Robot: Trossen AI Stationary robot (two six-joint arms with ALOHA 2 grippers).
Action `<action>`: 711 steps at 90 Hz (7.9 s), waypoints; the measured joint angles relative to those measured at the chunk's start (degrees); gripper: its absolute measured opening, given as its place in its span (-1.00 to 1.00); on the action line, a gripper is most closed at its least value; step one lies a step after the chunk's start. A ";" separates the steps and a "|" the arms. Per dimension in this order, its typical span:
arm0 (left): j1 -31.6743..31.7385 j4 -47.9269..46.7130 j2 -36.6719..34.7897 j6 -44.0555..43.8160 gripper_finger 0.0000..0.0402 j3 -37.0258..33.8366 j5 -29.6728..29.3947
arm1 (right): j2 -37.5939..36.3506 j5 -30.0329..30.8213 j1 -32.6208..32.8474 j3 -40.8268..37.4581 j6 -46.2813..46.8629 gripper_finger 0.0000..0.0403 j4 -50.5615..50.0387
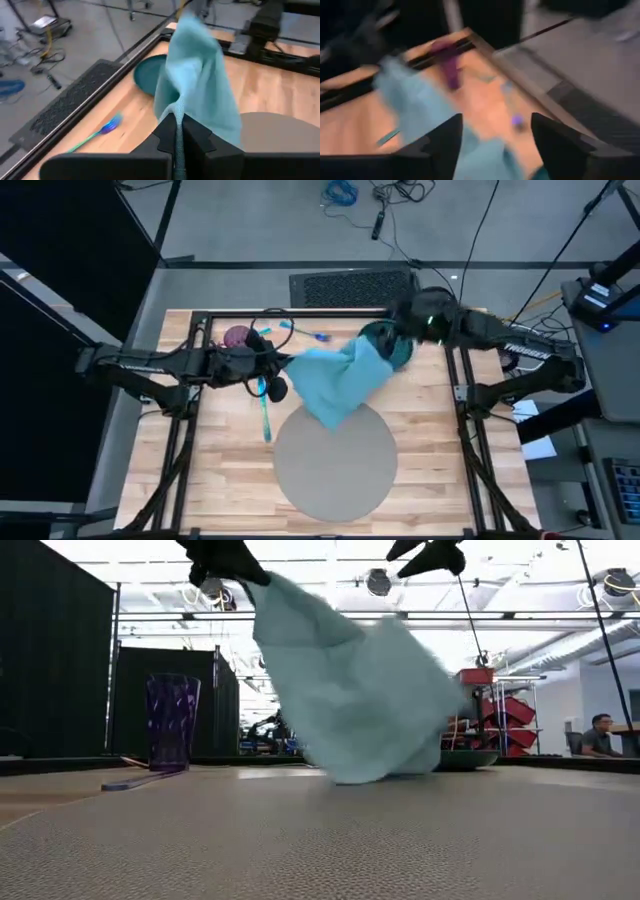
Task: Set table place
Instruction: Fold the blue napkin
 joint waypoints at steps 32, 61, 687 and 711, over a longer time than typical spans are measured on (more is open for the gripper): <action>1.39 -0.42 1.91 -2.26 -1.00 0.02 -1.97 | 4.76 -5.83 7.41 -9.72 4.92 0.25 3.47; 3.39 -0.20 11.47 0.52 -1.00 -2.29 -1.46 | 13.62 -0.97 19.55 -26.26 13.59 0.23 29.68; -12.73 19.50 48.86 -2.92 -1.00 10.67 -6.73 | 11.63 24.96 21.77 21.95 0.60 -1.00 -25.04; -18.44 2.00 31.31 -1.50 -1.00 12.76 -18.55 | 11.65 25.18 20.76 21.95 0.02 -1.00 -25.70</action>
